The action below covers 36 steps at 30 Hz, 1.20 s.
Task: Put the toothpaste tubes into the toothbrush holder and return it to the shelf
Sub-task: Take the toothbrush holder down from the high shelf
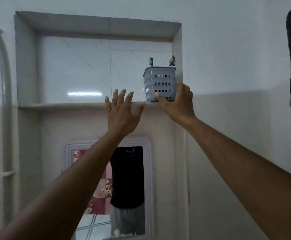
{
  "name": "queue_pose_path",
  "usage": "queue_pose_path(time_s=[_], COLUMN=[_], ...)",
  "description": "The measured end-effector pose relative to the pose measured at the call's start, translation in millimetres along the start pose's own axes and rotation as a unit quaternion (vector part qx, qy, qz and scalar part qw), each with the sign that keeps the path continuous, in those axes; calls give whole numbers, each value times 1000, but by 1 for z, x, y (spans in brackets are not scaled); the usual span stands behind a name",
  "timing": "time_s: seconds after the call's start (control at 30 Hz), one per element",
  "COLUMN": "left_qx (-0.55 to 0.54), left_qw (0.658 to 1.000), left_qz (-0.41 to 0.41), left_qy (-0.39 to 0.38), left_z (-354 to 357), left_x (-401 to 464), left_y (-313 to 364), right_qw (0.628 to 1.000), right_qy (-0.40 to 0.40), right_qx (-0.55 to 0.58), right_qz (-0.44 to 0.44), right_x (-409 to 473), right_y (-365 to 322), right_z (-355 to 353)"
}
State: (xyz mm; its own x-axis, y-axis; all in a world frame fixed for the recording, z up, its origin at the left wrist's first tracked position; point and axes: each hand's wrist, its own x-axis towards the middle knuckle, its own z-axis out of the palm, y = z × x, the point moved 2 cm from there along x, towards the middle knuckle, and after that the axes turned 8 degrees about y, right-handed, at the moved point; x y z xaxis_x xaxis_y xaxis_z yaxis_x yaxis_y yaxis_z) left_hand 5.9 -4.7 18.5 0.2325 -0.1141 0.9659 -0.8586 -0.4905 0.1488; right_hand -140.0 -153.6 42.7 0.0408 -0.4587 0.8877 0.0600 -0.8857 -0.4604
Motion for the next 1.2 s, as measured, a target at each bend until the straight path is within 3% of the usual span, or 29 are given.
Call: queue_pose_path(time_s=[0.43, 0.67, 0.87, 1.0, 1.2], left_qx=[50, 13, -74, -80, -103], left_qw=[997, 999, 995, 995, 988], left_qz=[6, -32, -45, -52, -91], left_qy=[58, 20, 48, 13, -64], left_z=[22, 7, -23, -38, -40], left_x=[-2, -2, -22, -60, -157], left_y=[-13, -2, 22, 30, 23], right_qw=[1000, 991, 976, 977, 975], right_qy=[-1, 61, 108, 89, 24], right_qx=[-8, 111, 189, 193, 190], right_qz=[27, 33, 28, 28, 113], right_x=[15, -1, -18, -59, -153], right_y=[4, -1, -15, -3, 41], right_z=[37, 12, -28, -54, -73])
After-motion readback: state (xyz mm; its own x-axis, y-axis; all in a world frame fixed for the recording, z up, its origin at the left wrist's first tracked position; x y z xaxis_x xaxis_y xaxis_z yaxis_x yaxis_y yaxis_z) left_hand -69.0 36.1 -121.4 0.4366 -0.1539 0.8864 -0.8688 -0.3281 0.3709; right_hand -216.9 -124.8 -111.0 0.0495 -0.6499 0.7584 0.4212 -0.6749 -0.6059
